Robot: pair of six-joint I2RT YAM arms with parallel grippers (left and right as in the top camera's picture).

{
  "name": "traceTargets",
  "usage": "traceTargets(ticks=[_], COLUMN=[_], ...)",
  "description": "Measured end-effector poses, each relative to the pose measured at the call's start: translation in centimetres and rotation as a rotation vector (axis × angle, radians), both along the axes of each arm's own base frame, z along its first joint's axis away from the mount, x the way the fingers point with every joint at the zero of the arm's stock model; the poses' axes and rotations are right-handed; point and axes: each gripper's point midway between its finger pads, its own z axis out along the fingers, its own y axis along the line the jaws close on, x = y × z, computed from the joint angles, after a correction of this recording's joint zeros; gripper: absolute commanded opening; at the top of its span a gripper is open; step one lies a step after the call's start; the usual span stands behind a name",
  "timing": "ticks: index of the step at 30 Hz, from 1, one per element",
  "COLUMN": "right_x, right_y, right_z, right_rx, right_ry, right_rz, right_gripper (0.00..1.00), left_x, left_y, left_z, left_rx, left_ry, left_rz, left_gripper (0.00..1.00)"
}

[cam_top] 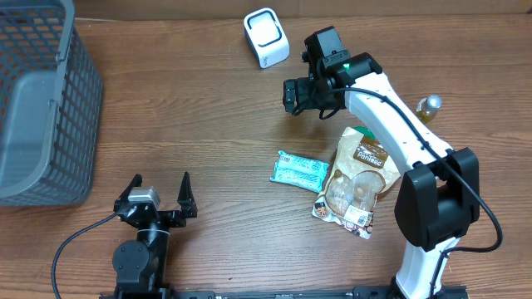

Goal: Scan the item barcode

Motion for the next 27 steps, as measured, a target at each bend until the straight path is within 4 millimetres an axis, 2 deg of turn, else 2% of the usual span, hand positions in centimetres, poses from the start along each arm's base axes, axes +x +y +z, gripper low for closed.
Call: traceTargets(ticks=[20,22,24,25,26,27], right_x=[0.0,0.0,-0.2,-0.4,-0.5,-0.8], right_y=[-0.1,-0.4,-0.8,-1.0,-1.1,-1.3], right_z=[0.3,1.1,3.1,5.1,6.2,8.5], right_rx=[-0.004,-0.015,-0.017,-0.009,-0.002,0.011], right_ry=[-0.008,-0.032,-0.077,-0.121,-0.144,-0.194], right_rz=[0.005,0.008,0.008,0.008,0.007,0.005], right_gripper=[1.0,1.0,1.0,1.0,1.0,1.0], left_x=[0.0,0.0,0.0,0.0,0.0,0.0], left_y=[0.0,0.0,0.0,0.0,0.0,0.0], left_z=[0.0,0.0,0.0,0.0,0.0,0.0], left_rx=[0.0,0.0,0.0,0.0,0.0,0.0], left_ry=[0.0,0.0,0.0,0.0,0.0,0.0], left_rz=[0.0,0.0,0.0,0.0,0.0,0.0], left_gripper=[1.0,0.99,0.99,1.0,1.0,1.0])
